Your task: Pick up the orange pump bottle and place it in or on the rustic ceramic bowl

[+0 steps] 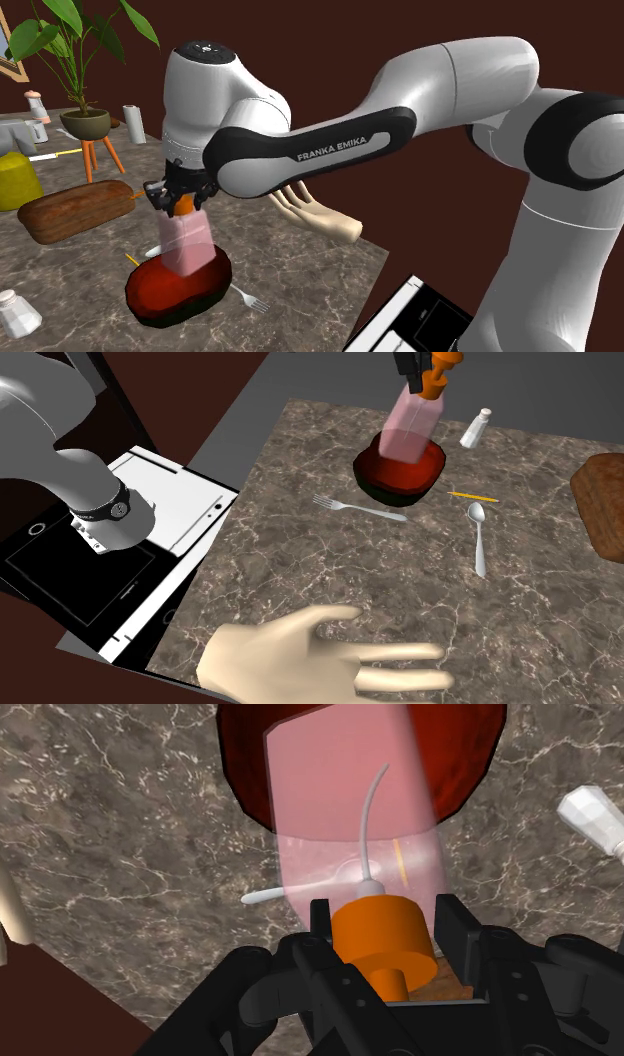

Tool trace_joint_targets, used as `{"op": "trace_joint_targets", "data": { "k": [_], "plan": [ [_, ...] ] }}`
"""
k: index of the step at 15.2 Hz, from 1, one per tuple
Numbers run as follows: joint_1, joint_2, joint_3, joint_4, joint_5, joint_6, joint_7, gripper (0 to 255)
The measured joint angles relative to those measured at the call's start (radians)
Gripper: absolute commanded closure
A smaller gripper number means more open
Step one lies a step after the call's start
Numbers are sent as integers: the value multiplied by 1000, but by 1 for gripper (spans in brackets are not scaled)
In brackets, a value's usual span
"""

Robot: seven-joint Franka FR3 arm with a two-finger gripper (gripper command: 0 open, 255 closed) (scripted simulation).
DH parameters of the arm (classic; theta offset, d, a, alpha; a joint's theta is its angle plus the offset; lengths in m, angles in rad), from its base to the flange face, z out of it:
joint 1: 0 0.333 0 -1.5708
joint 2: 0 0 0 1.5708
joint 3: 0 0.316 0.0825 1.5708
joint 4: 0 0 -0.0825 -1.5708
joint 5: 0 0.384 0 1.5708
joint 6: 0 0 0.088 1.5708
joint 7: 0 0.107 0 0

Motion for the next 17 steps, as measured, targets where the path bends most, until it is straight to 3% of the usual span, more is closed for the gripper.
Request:
{"op": "trace_joint_targets", "data": {
  "k": [6,13,14,17],
  "plan": [
    [2,15,-8,-61,-30,69,34,255],
    [4,21,-10,-66,-37,78,41,255],
    [4,21,-10,-66,-37,78,41,0],
    [4,21,-10,-66,-37,78,41,0]
  ]
}}
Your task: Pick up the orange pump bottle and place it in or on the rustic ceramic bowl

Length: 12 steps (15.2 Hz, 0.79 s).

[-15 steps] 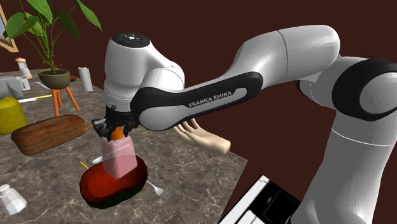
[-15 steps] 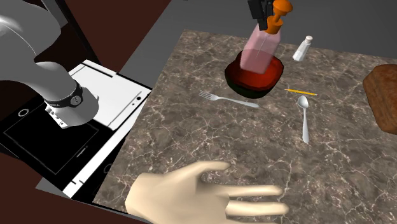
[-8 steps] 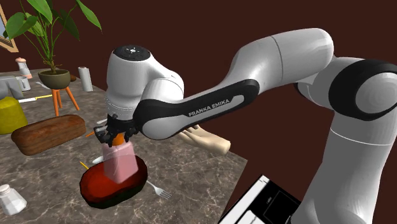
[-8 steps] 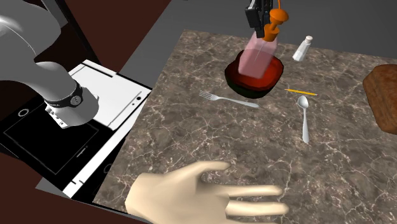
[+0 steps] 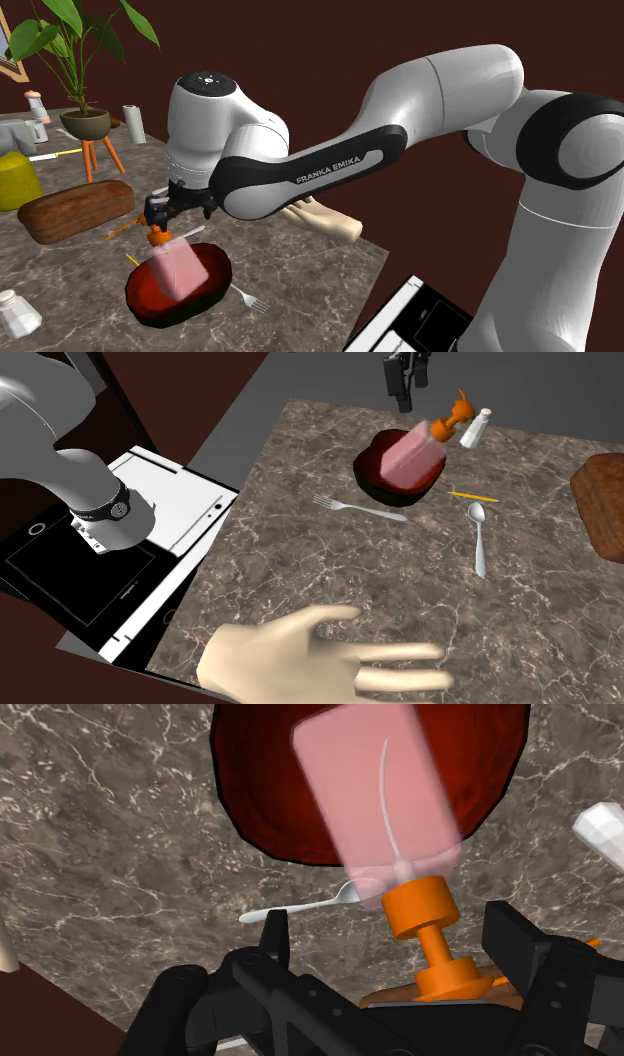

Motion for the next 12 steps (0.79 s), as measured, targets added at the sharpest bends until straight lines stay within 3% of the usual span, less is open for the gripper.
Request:
{"op": "trace_joint_targets", "data": {
  "k": [12],
  "plan": [
    [-10,-86,22,12,72,-79,-43,0]
  ]
}}
